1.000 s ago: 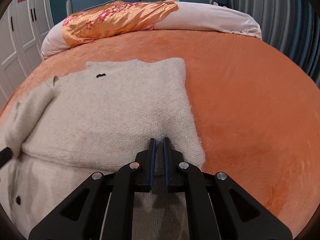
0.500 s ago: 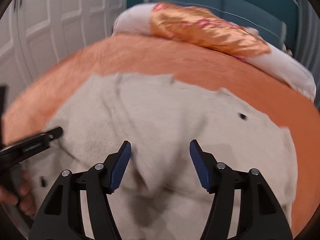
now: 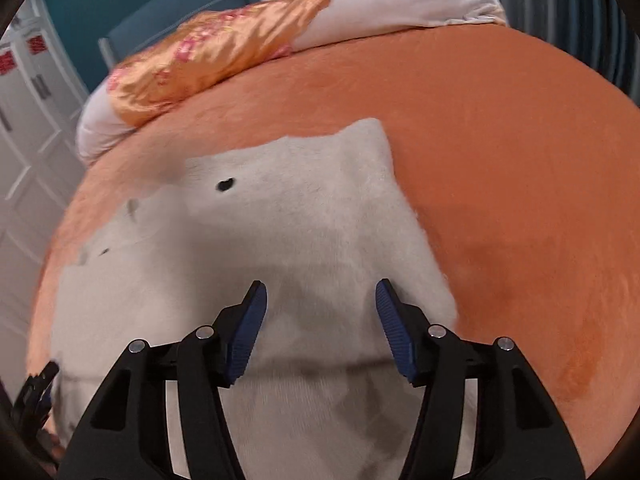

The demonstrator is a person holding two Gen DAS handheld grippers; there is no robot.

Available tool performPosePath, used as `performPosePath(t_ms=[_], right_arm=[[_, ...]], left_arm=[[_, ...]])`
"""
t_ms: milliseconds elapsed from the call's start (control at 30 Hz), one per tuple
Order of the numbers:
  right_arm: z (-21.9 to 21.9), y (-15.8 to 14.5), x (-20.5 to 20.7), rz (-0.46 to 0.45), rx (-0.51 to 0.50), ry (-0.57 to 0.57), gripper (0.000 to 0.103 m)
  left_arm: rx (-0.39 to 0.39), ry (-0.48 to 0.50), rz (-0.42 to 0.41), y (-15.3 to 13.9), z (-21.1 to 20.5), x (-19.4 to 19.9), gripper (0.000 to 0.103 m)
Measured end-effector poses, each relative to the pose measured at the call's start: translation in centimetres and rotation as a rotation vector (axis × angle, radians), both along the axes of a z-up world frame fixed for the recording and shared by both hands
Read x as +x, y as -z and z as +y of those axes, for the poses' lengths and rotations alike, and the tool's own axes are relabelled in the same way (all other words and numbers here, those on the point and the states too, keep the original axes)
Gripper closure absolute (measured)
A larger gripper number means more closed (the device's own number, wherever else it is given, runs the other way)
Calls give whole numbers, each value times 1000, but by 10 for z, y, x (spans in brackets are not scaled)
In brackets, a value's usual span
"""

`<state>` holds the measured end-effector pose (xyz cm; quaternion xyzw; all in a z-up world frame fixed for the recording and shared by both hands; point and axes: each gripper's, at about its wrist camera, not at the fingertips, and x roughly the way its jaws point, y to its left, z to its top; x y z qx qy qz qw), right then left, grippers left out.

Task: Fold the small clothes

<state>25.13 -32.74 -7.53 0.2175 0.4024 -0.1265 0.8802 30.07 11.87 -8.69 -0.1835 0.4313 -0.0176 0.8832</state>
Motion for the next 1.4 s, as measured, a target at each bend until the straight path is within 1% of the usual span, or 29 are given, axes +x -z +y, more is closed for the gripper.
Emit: performPosePath(t_ms=[33, 100, 167, 200, 267, 333, 467, 533, 633, 700, 733, 767, 800, 833, 867, 900, 933, 967, 1000, 1067, 1100, 1133, 1167, 1200, 1233, 1267, 1333, 1367, 1400], right_arm=[[3, -1, -2, -7, 4, -21, 46], [10, -4, -2, -35, 50, -84, 44], [18, -2, 8, -39, 83, -120, 40], [20, -2, 16, -31, 81, -124, 39], [24, 4, 29, -1, 65, -102, 39], [23, 8, 32, 13, 87, -77, 39], [19, 9, 22, -8, 100, -63, 39], [17, 12, 19, -6, 106, -63, 39], [21, 9, 23, 6, 71, -66, 38], [24, 7, 30, 10, 59, -67, 39], [24, 7, 33, 11, 58, -64, 46], [24, 6, 38, 14, 57, -59, 53], [24, 4, 43, 19, 56, -63, 73], [25, 1, 49, 23, 52, -72, 94], [26, -11, 53, -3, 49, -92, 94], [29, -29, 51, -71, 38, -107, 94], [31, -43, 47, -125, 30, -120, 94], [35, -74, 37, -255, 32, -155, 94], [37, -92, 27, -348, 44, -182, 95], [35, -111, 8, -499, 49, -210, 95], [32, -104, 10, -478, 26, -192, 95], [29, -87, 21, -391, -2, -176, 95], [21, -46, 44, -207, -21, -148, 95], [10, 0, 62, -17, 0, -105, 95], [5, 18, 65, 45, 23, -79, 95], [-1, 19, 54, -27, 79, -65, 95], [-1, -3, 35, -148, 100, -63, 95], [1, -9, 28, -195, 93, -68, 95], [2, -3, 29, -171, 61, -67, 95]], left_arm=[[-28, 4, 3, -2, 0, -5, 28], [-63, 5, 10, -5, -3, -11, 28], [-81, 2, 25, -5, -6, -9, 28], [-86, -7, 43, -5, -6, -5, 28], [-125, -36, 81, -7, -4, 1, 28], [-187, -49, 89, -13, 0, 1, 28], [-291, -71, 56, -30, 10, -11, 28], [-326, -56, 83, -25, 7, -9, 28], [-371, -51, 129, -13, 1, -4, 28], [-348, -47, 148, -2, -3, 5, 28], [-325, -65, 163, 5, -3, 10, 28], [-327, -82, 153, 10, -1, 16, 28], [-323, -94, 134, 11, 1, 20, 32], [-304, -107, 112, 9, 4, 25, 44], [-280, -118, 89, 5, 6, 30, 54], [-254, -118, 68, 0, 7, 38, 71], [-251, -116, 53, -5, 9, 42, 91], [-260, -109, 28, -10, 12, 45, 98], [-241, -101, -25, -21, 13, 46, 99], [-193, -103, -94, -31, 12, 41, 98], [-154, -99, -117, -32, 8, 38, 98], [-112, -91, -117, -28, 3, 37, 97], [-38, -73, -95, -17, -7, 39, 97], [-4, -64, -70, -7, -11, 41, 97], [16, -58, -37, 4, -15, 43, 97], [24, -61, -11, 19, -17, 41, 96], [29, -65, -43, 19, -15, 34, 92], [31, -65, -41, 19, -15, 35, 92], [34, -65, -41, 21, -14, 32, 90]])
